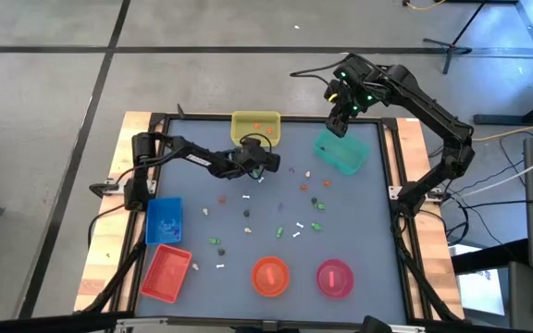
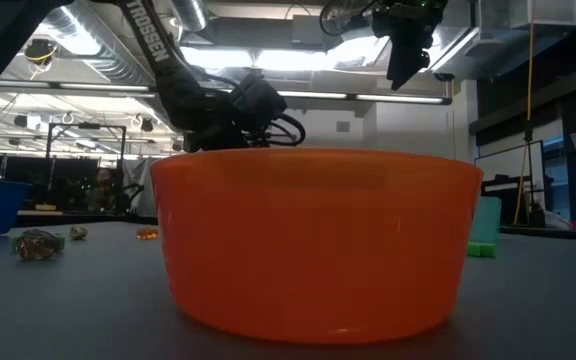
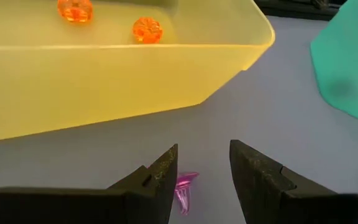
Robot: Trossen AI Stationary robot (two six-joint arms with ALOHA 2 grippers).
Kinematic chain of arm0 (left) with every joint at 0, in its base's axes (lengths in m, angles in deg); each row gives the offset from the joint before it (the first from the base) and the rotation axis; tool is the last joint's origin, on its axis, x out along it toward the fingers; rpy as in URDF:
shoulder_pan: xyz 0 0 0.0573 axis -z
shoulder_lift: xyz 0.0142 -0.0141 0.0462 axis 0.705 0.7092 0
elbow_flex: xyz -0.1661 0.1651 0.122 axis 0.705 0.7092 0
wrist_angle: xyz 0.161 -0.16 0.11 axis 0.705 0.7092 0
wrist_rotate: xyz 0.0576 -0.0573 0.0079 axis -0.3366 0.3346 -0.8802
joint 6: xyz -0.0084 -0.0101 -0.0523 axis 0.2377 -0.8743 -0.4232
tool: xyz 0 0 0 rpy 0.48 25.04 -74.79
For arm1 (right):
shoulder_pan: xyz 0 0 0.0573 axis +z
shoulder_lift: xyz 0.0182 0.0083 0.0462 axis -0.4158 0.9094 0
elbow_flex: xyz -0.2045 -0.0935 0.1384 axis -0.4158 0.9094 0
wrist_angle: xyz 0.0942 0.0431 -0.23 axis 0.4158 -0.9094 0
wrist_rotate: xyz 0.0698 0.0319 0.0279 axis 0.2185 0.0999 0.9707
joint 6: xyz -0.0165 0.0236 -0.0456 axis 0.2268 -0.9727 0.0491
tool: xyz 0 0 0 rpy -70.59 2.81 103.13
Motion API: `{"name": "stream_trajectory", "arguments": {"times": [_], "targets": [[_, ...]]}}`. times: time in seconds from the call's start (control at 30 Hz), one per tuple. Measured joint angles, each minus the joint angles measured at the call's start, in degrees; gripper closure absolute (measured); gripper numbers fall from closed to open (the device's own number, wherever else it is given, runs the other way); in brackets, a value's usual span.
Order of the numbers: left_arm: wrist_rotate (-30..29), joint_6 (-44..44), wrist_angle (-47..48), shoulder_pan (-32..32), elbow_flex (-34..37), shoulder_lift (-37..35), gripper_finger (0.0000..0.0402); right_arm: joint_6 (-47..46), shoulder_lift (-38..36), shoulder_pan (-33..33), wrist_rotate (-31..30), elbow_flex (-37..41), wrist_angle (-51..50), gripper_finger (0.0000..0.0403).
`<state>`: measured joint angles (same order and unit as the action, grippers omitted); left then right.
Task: Sort Halloween decoration
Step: Put the purple witch hat toy into the blue bin
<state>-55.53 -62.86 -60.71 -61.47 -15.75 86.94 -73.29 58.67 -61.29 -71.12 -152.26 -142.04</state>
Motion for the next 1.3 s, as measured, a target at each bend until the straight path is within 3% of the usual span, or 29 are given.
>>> {"name": "stream_trajectory", "arguments": {"times": [1.07,1.3], "targets": [[-0.02,2.56,3.17,0.04,0.00,0.02,0.0271,0.00,0.00,0.00,0.00,0.00,0.03,0.0157],[0.32,2.58,2.26,0.10,-0.92,3.15,0.0271,0.00,0.00,0.01,0.00,0.00,0.07,0.0157]]}}
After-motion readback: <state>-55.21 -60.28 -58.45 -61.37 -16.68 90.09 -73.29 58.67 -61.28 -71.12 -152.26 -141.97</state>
